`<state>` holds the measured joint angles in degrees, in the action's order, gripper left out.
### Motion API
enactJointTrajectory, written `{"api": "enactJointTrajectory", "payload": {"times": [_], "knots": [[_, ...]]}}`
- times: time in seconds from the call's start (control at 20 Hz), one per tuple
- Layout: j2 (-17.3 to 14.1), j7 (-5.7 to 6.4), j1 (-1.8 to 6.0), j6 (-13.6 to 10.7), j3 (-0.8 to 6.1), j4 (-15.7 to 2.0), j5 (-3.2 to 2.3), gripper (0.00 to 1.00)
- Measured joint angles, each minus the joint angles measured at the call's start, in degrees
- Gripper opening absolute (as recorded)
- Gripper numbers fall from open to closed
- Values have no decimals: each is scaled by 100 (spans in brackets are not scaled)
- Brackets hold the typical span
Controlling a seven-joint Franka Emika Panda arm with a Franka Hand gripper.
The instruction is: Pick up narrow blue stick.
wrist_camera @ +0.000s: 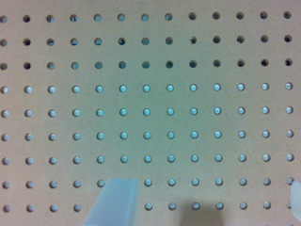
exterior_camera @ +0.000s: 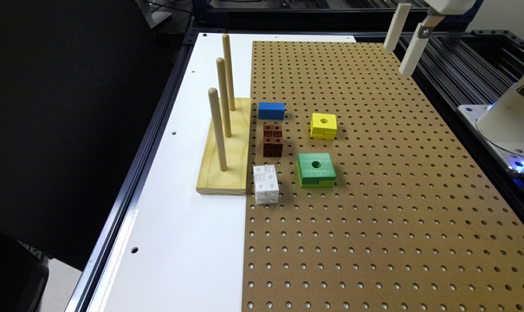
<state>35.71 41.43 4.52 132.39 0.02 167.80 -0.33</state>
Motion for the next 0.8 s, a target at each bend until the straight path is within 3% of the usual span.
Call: {"api": "enactJointTrajectory", "payload": {"times": [0.8], "knots": [[-7,0,5,17,9,-96,0,100]]}}
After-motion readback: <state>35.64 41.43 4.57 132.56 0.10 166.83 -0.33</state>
